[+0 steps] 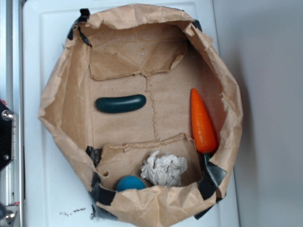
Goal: Grab the plastic pickle.
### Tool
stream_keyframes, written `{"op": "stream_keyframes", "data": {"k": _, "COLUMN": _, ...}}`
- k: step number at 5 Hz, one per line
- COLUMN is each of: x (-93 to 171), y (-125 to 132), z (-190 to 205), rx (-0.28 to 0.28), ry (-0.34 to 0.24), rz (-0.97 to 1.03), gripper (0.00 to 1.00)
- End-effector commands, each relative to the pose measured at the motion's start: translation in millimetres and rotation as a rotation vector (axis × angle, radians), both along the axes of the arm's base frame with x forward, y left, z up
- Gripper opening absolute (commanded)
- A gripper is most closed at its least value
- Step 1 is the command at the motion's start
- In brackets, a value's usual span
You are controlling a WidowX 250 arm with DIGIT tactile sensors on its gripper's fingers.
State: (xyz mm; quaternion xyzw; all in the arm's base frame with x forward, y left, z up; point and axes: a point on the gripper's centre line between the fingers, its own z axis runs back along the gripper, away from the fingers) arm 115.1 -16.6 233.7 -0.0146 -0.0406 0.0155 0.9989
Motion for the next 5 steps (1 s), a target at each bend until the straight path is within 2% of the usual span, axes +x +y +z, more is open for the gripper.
{"op": "stream_keyframes", "data": {"k": 1, "x": 0.0, "y": 0.0, "z": 0.0, "rx": 0.000, "ry": 0.000, "rz": 0.000, "gripper": 1.00}}
{"op": "stream_keyframes", "data": {"k": 2, "x": 45.3, "y": 3.5, "z": -3.3, "rx": 0.007, "ry": -0.033, "rz": -0.014, "gripper": 1.00}}
{"op": "stream_keyframes", "data": {"k": 3, "x": 79.1, "y": 10.6, "z": -6.7, "rx": 0.008, "ry": -0.028, "rz": 0.008, "gripper": 1.00}}
{"op": "stream_keyframes", "data": {"k": 4, "x": 99.7, "y": 21.7, "z": -13.7, "rx": 0.011, "ry": -0.046, "rz": -0.004, "gripper": 1.00}}
{"op": "stream_keyframes", "data": {"k": 5, "x": 100.6, "y": 37.8, "z": -29.4, "rx": 0.030, "ry": -0.044, "rz": -0.021, "gripper": 1.00}}
